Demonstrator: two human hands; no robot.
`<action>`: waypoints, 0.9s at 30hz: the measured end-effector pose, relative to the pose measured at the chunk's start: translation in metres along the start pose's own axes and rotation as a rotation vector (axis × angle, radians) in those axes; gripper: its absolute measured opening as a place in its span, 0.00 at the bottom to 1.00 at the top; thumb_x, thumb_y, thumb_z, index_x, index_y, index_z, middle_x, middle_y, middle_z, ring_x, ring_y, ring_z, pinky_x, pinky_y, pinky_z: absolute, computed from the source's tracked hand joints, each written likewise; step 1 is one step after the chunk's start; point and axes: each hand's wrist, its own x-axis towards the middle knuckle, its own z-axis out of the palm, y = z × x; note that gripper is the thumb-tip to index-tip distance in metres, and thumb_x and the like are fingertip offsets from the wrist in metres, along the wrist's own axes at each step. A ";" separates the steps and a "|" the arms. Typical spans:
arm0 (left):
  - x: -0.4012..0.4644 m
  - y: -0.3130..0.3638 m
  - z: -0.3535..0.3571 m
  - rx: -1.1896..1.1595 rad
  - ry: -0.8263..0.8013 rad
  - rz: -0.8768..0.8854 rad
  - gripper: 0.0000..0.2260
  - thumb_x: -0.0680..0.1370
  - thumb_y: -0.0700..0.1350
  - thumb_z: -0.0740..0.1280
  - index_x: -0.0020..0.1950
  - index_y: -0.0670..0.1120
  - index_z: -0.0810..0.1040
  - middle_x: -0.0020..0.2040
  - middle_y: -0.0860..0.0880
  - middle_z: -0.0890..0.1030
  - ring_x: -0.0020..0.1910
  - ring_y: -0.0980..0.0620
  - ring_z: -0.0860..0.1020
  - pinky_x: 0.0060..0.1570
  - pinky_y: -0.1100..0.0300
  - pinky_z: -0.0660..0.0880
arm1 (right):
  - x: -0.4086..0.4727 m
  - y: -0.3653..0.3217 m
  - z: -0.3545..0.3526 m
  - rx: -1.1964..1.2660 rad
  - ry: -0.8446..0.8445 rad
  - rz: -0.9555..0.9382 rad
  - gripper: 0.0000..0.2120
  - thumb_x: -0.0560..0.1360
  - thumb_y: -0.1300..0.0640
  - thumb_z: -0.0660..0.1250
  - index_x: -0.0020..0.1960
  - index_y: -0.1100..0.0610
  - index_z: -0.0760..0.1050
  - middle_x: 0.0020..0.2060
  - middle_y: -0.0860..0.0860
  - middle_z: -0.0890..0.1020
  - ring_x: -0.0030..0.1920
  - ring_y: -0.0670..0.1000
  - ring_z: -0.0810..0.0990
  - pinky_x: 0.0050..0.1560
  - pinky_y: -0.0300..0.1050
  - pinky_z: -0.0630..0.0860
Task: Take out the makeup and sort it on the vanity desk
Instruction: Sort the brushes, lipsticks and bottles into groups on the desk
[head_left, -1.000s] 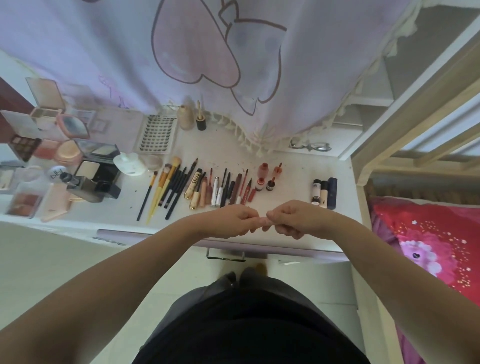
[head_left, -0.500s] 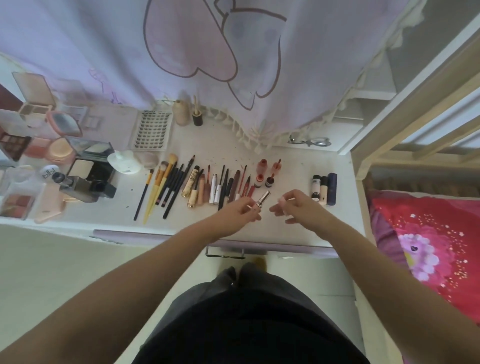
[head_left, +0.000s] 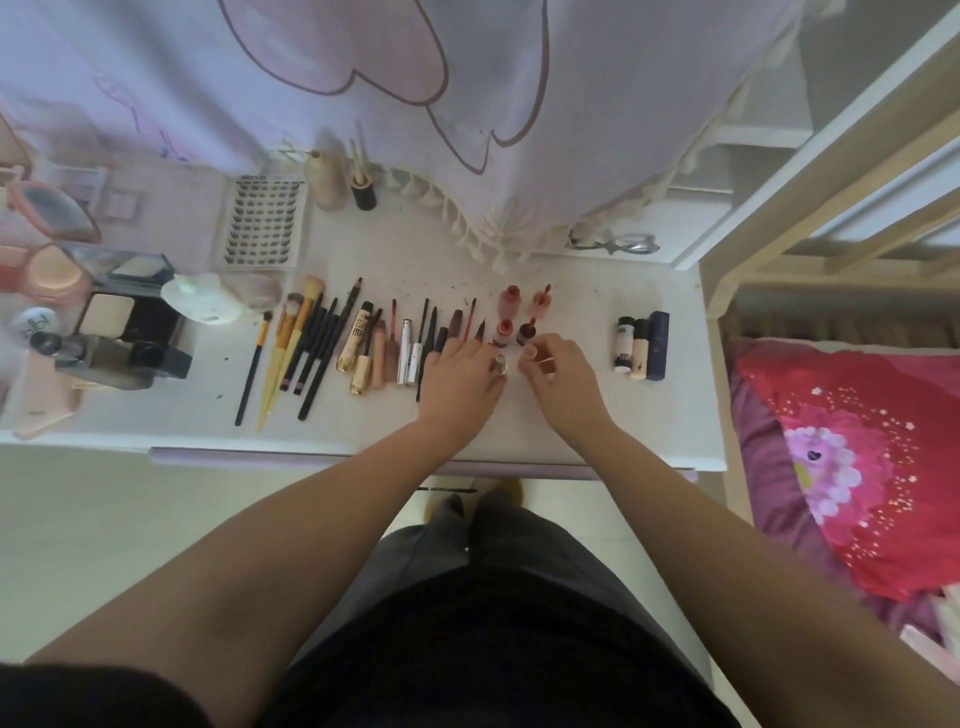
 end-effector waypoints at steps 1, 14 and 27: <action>0.001 -0.001 0.001 0.018 -0.003 0.014 0.10 0.77 0.49 0.63 0.55 0.46 0.76 0.54 0.48 0.78 0.56 0.47 0.71 0.50 0.55 0.64 | 0.000 0.001 0.004 -0.030 -0.017 -0.021 0.09 0.80 0.56 0.59 0.58 0.58 0.72 0.52 0.55 0.74 0.46 0.49 0.74 0.49 0.34 0.67; -0.009 -0.004 -0.008 -0.050 -0.028 0.015 0.19 0.76 0.49 0.65 0.65 0.45 0.70 0.59 0.46 0.76 0.58 0.45 0.71 0.57 0.53 0.67 | -0.004 0.005 0.000 -0.050 -0.088 0.001 0.16 0.78 0.60 0.61 0.66 0.59 0.68 0.57 0.56 0.72 0.46 0.47 0.73 0.51 0.34 0.68; 0.016 0.121 -0.003 -0.377 -0.225 0.092 0.13 0.81 0.42 0.56 0.64 0.42 0.68 0.57 0.46 0.73 0.49 0.50 0.73 0.50 0.57 0.73 | 0.059 0.044 -0.122 -0.368 -0.086 -0.049 0.14 0.78 0.65 0.57 0.58 0.57 0.77 0.57 0.54 0.77 0.58 0.54 0.74 0.57 0.39 0.67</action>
